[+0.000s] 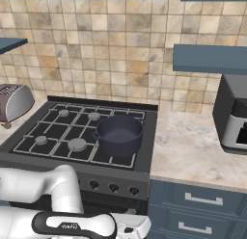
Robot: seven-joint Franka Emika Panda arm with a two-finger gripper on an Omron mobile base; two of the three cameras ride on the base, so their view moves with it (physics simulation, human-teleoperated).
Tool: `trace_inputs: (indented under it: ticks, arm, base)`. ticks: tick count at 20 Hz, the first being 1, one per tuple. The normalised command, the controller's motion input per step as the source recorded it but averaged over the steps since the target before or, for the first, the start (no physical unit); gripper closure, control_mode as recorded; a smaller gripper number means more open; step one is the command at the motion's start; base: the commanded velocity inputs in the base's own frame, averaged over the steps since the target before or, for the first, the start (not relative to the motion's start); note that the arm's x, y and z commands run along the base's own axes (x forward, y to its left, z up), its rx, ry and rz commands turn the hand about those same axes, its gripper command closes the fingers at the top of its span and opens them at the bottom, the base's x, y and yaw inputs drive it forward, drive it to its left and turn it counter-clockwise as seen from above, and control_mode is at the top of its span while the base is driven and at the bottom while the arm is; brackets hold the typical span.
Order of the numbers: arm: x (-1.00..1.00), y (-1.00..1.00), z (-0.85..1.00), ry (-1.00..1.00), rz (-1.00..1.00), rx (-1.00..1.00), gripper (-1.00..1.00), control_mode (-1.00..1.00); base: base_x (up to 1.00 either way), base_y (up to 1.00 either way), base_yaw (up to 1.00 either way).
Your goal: Turn on the burner for the pot on the stove. Wait thirty seconds for the pot to heat up. Then add the garlic to the pot.
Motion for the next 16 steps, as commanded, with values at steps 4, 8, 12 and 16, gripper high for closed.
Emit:
trace_inputs:
  ticks: [4, 8, 12, 16]
  arm:
    - [0.0, 0.0, 0.0, 0.0, 0.0, 0.0, 1.0, -1.0]
    - [0.0, 0.0, 0.0, 0.0, 0.0, 0.0, 1.0, -1.0]
    - [0.0, 0.0, 0.0, 0.0, 0.0, 0.0, 1.0, -1.0]
    - [0.0, 0.0, 0.0, 0.0, 0.0, 0.0, 1.0, -1.0]
  base:
    - [0.0, 0.0, 0.0]
    - [0.0, 0.0, 0.0]
    - [0.0, 0.0, 0.0]
    - [0.0, 0.0, 0.0]
